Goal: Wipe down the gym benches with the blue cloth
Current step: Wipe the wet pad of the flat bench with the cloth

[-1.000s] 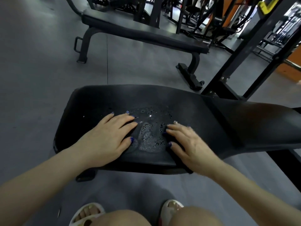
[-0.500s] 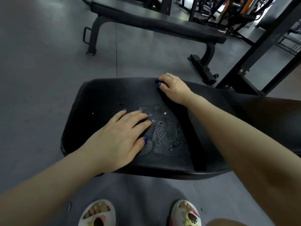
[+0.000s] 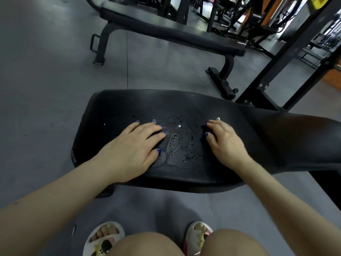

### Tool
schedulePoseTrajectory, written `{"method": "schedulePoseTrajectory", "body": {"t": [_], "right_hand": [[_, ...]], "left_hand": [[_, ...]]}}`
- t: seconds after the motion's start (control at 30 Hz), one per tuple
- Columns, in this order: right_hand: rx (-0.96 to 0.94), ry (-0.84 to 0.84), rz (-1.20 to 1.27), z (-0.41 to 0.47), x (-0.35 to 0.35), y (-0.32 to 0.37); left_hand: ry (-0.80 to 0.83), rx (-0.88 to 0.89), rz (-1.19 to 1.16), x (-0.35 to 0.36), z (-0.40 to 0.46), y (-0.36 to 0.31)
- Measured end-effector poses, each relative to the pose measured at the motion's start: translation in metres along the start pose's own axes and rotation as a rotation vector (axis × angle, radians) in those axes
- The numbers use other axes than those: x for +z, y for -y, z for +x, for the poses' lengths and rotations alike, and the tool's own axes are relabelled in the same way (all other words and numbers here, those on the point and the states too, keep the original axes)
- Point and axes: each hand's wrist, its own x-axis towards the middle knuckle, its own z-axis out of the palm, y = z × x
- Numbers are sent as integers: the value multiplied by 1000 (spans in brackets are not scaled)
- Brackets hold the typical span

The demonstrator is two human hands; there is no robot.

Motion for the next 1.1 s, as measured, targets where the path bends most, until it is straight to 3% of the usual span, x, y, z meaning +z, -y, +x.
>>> {"method": "schedulePoseTrajectory", "body": {"t": [0.1, 0.23, 0.3, 0.47, 0.57, 0.73, 0.87, 1.0, 1.1], "right_hand": [[-141, -34, 13, -28, 13, 49], [-397, 172, 74, -49, -2, 66], [-359, 165, 88, -43, -9, 41], [18, 18, -8, -35, -10, 8], [-110, -12, -17, -39, 6, 51], [-342, 209, 46, -48, -4, 83], [-358, 258, 27, -52, -16, 69], [-317, 153, -189, -60, -10, 72], [-303, 135, -209, -63, -6, 74]], "left_hand": [[3, -12, -9, 1, 0, 0], [8, -22, -32, -1, 0, -1], [6, -19, -40, -1, -1, 0], [-2, -20, -33, 2, 0, 0], [-1, -21, -36, 0, 1, 0], [-3, -36, -147, -13, -3, 3], [-85, -45, -72, -23, -19, 27], [-67, -70, -48, -16, -32, 38], [-72, -78, -60, -13, -33, 36]]}}
